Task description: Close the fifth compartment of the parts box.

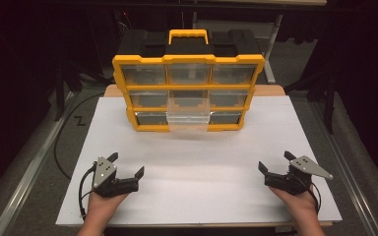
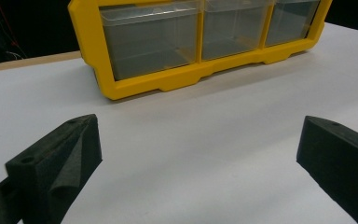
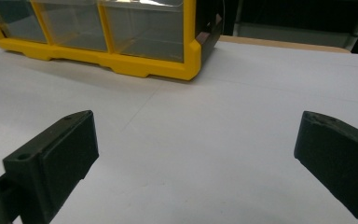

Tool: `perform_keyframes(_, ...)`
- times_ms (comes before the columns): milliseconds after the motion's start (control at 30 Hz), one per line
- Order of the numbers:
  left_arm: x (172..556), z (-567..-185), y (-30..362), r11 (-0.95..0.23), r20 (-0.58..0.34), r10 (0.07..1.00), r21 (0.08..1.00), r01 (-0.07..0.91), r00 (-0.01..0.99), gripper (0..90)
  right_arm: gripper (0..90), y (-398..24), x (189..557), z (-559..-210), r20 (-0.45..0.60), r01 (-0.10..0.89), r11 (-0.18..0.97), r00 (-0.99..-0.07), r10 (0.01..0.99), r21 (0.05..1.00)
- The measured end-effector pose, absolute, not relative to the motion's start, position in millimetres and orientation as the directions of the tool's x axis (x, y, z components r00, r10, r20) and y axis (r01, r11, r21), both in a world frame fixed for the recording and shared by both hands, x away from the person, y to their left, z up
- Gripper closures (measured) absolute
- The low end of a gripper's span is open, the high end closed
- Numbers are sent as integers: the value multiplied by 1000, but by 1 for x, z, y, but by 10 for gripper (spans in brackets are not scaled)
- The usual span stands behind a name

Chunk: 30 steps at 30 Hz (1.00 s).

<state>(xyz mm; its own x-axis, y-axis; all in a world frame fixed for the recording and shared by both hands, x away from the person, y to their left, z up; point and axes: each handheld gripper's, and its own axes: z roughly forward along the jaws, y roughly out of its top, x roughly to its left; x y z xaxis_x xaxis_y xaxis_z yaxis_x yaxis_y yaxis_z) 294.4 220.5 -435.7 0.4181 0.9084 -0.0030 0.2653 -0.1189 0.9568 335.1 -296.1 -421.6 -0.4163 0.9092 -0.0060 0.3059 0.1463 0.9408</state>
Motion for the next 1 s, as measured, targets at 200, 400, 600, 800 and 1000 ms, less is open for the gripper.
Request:
perform_keyframes(200, 293, -435, 222, -125, 6, 907, 959, 256, 422, 5, 9, -298, 337, -422, 0, 307, 136, -406, 914, 942)
perform_keyframes(400, 293, -434, 223, -124, 4, 907, 958, 257, 422, 5, 10, -298, 338, -423, -1, 312, 138, -403, 915, 940)
perform_keyframes(600, 294, -434, 222, -123, -3, 901, 957, 261, 433, 5, 10, -296, 338, -423, -15, 306, 151, -405, 914, 940)
perform_keyframes(800, 295, -434, 222, -124, -2, 901, 957, 263, 434, 5, 9, -297, 338, -422, -11, 307, 147, -404, 915, 940)
perform_keyframes(1000, 295, -434, 222, -127, -1, 901, 956, 266, 435, 9, 10, -297, 338, -422, -12, 304, 147, -403, 915, 941)
